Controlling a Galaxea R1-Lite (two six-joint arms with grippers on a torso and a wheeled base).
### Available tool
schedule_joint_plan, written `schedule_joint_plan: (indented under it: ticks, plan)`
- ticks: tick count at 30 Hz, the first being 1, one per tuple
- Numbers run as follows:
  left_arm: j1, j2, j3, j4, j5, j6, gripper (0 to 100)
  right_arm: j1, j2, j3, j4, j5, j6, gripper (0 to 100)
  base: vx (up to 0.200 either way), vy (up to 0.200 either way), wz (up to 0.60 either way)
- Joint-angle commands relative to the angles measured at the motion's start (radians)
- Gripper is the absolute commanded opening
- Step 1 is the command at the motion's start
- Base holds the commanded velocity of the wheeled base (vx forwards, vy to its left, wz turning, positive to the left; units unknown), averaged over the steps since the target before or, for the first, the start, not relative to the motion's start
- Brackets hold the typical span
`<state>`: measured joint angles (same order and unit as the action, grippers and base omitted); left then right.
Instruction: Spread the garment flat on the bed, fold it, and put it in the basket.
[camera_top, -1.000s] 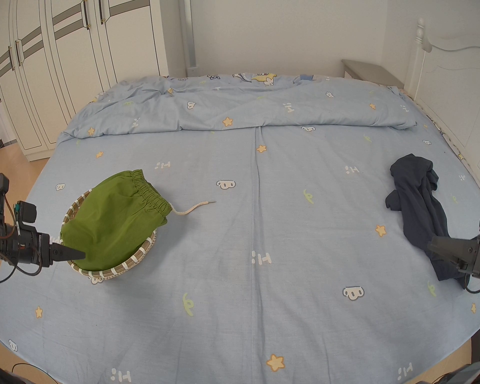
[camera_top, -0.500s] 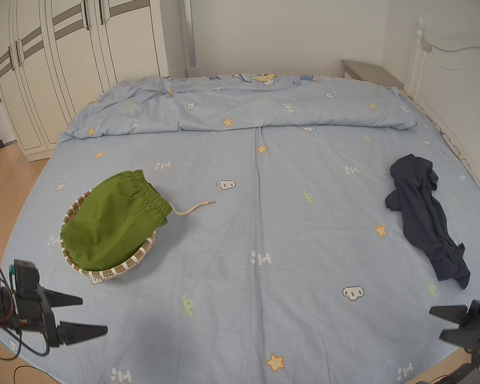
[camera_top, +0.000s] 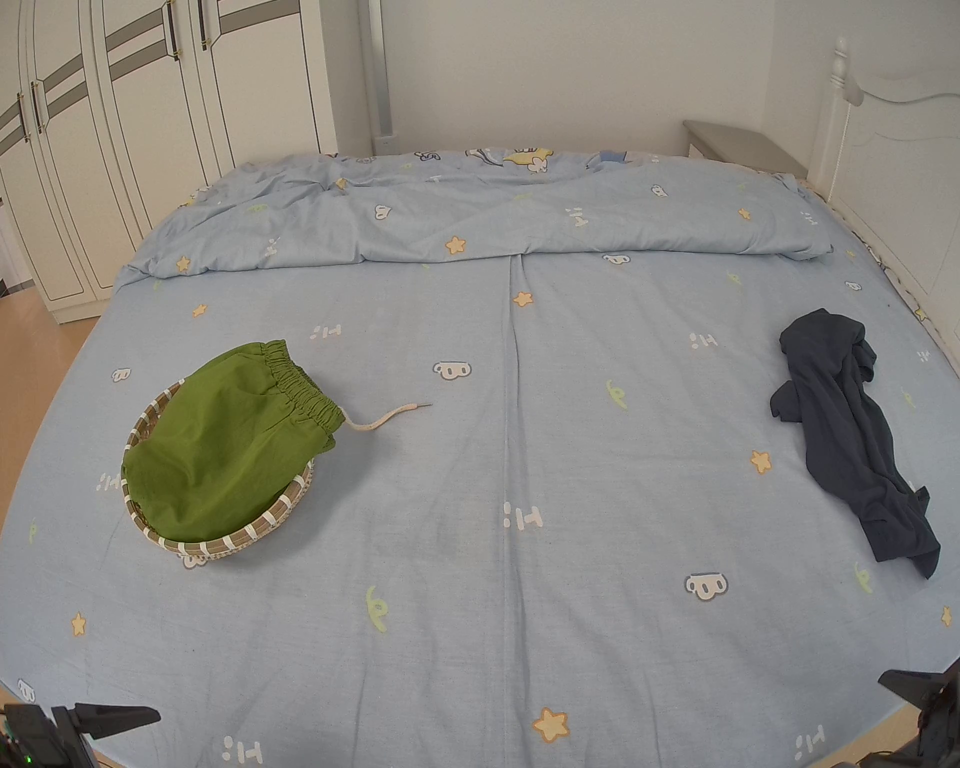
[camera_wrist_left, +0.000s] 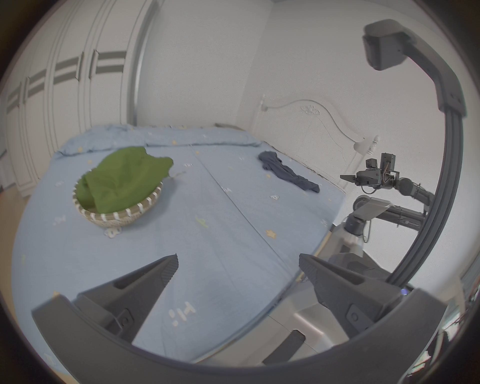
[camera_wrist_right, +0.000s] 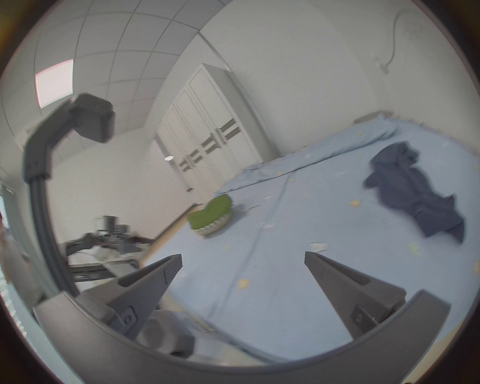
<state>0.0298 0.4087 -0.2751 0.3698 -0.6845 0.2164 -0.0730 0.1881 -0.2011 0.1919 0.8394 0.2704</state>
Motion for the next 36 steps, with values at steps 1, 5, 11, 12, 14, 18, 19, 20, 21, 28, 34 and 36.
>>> schedule_joint_plan:
  ticks: [1, 5, 11, 12, 14, 18, 19, 20, 21, 28, 34, 36]
  plan:
    - [-0.033, -0.409, 0.068, 0.021, 0.135, -0.100, 100, -0.001, -0.085, 0.066, 0.046, -0.293, -0.189, 100, 0.000, 0.000, 0.00]
    - [-0.033, -0.409, 0.083, -0.009, 0.286, -0.114, 100, -0.001, -0.085, 0.072, 0.040, -0.388, -0.229, 100, 0.000, 0.000, 0.00]
    - [-0.033, -0.409, 0.188, -0.233, 0.645, -0.181, 100, -0.002, -0.084, 0.141, -0.091, -0.743, -0.330, 100, 0.000, 0.000, 0.00]
    - [-0.033, -0.409, 0.191, -0.239, 0.648, -0.183, 100, -0.002, -0.084, 0.149, -0.108, -0.760, -0.329, 100, 0.000, 0.000, 0.00]
    - [-0.033, -0.409, 0.217, -0.298, 0.691, -0.192, 100, -0.002, -0.084, 0.200, -0.209, -0.839, -0.304, 100, 0.000, 0.000, 0.00]
    - [-0.031, -0.409, 0.255, -0.319, 0.697, -0.189, 100, -0.001, -0.084, 0.201, -0.189, -0.836, -0.277, 100, 0.000, 0.000, 0.00]
    - [-0.031, -0.409, 0.269, -0.351, 0.694, -0.184, 100, -0.001, -0.085, 0.201, -0.192, -0.838, -0.272, 100, 0.000, 0.000, 0.00]
    - [-0.031, -0.409, 0.275, -0.376, 0.692, -0.184, 100, -0.001, -0.085, 0.200, -0.189, -0.841, -0.272, 100, 0.000, 0.000, 0.00]
    - [-0.031, -0.409, 0.275, -0.376, 0.692, -0.184, 100, -0.001, -0.085, 0.200, -0.189, -0.841, -0.272, 100, 0.000, 0.000, 0.00]
    - [-0.033, -0.409, 0.275, -0.371, 0.678, -0.195, 100, 0.055, -0.090, 0.198, -0.181, -0.829, -0.278, 100, 0.000, 0.000, 0.00]
    - [-0.034, -0.409, 0.275, -0.373, 0.680, -0.203, 100, 0.065, -0.141, 0.196, -0.181, -0.829, -0.280, 100, 0.000, 0.000, 0.00]
    - [-0.034, -0.409, 0.275, -0.373, 0.681, -0.204, 100, 0.079, -0.170, 0.198, -0.181, -0.829, -0.280, 100, 0.000, 0.000, 0.00]
